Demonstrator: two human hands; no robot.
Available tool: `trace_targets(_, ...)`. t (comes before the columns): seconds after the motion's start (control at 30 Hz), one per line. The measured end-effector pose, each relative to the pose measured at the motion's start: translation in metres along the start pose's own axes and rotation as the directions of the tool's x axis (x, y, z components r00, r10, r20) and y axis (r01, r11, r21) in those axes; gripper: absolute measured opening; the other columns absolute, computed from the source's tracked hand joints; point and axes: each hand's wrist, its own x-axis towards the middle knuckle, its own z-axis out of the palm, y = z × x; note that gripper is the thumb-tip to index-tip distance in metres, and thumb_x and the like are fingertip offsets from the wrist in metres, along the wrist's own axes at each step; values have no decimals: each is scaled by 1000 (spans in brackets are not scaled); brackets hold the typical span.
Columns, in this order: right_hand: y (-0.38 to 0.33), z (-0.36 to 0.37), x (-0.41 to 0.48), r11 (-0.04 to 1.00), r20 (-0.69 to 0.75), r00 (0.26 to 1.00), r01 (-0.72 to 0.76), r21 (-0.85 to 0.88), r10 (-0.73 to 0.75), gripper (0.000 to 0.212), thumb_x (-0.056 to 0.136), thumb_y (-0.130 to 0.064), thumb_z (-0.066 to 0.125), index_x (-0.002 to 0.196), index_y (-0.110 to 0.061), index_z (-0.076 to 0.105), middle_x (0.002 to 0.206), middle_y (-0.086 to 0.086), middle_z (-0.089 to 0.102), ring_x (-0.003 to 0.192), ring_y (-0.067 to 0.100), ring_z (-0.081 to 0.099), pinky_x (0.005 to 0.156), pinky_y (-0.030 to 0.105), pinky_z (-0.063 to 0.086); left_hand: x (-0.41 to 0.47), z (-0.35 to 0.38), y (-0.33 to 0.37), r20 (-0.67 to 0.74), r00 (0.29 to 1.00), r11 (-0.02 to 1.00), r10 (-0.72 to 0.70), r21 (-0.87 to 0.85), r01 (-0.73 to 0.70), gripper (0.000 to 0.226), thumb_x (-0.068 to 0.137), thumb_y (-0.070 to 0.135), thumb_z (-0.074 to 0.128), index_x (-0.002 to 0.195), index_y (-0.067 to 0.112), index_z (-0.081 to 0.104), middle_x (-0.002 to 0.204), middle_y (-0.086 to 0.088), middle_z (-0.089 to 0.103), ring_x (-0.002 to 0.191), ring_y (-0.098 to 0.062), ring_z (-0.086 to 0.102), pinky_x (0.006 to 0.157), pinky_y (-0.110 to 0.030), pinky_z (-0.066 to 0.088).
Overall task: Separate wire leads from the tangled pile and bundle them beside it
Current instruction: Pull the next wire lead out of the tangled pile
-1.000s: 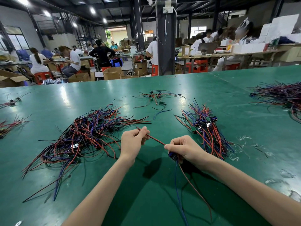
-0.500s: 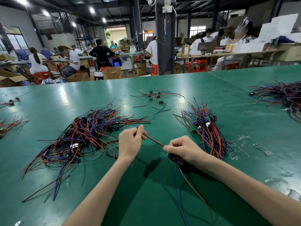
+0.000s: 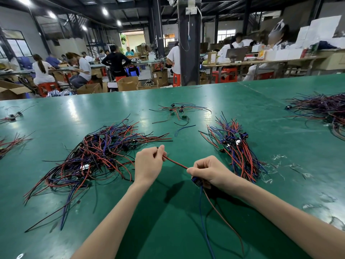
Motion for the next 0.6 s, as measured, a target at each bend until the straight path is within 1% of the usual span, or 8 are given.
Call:
trace_targets(0.03, 1, 0, 0, 1000, 6, 1000, 0, -4, 0, 41, 90, -9, 62, 50, -14, 53, 41, -2, 48, 30, 7, 33, 33, 15, 26, -2, 0, -1, -22, 993, 980, 115, 166, -109, 39, 97, 28, 52, 69, 7, 70, 66, 2, 68, 60, -15, 63, 61, -31, 49)
trace_targets(0.07, 1, 0, 0, 1000, 8, 1000, -2, -8, 2, 41, 90, -10, 62, 50, -14, 53, 42, -2, 48, 30, 7, 32, 33, 15, 25, -3, 0, -2, -29, 983, 953, 184, 251, -171, 40, 97, 28, 52, 70, 5, 69, 70, -1, 70, 61, -20, 62, 61, -34, 48)
trace_targets(0.1, 1, -1, 0, 1000, 6, 1000, -5, -11, 5, 40, 90, -10, 62, 50, -14, 54, 42, -2, 49, 31, 7, 32, 33, 15, 24, -3, 0, -3, -29, 978, 944, 206, 268, -191, 40, 97, 29, 51, 71, 4, 69, 72, -3, 71, 60, -21, 61, 60, -33, 48)
trace_targets(0.2, 2, -2, 0, 1000, 3, 1000, -8, -9, 8, 39, 90, -10, 62, 52, -12, 53, 41, -4, 49, 32, 4, 33, 34, 15, 24, -2, -1, -3, -28, 982, 963, 185, 206, -176, 37, 97, 28, 51, 77, 5, 72, 74, -1, 72, 60, -14, 60, 61, -28, 47)
trace_targets(0.3, 2, -1, 0, 1000, 15, 1000, 4, -2, -4, 40, 90, -7, 61, 52, -11, 53, 40, -7, 51, 32, 0, 38, 37, 10, 27, -1, -1, -2, -9, 979, 954, 201, 229, -194, 37, 97, 28, 51, 77, 4, 71, 75, 0, 72, 62, -14, 61, 62, -29, 49)
trace_targets(0.4, 2, 0, 1, 1000, 16, 1000, 10, -5, -10, 41, 90, -6, 61, 51, -13, 53, 41, -7, 52, 34, 0, 40, 39, 8, 30, -2, -1, -2, 9, 977, 948, 214, 240, -210, 37, 97, 28, 50, 75, 5, 70, 70, 3, 70, 64, -17, 64, 63, -30, 50)
trace_targets(0.5, 3, 0, 2, 1000, 6, 1000, 14, -9, -14, 41, 90, -7, 62, 51, -13, 54, 42, -6, 53, 35, 0, 41, 40, 10, 31, 1, -2, 0, 13, 992, 986, 127, 108, -127, 36, 97, 26, 51, 73, 7, 70, 60, 11, 62, 60, -8, 62, 67, -26, 49)
trace_targets(0.6, 4, -1, 3, 1000, 3, 1000, 15, -3, -15, 38, 90, -7, 62, 53, -11, 54, 42, -6, 53, 35, 1, 41, 39, 10, 30, 3, -1, 3, 43, 999, 992, -25, -123, 31, 36, 97, 24, 52, 70, 10, 72, 54, 11, 62, 48, 3, 56, 57, -15, 46)
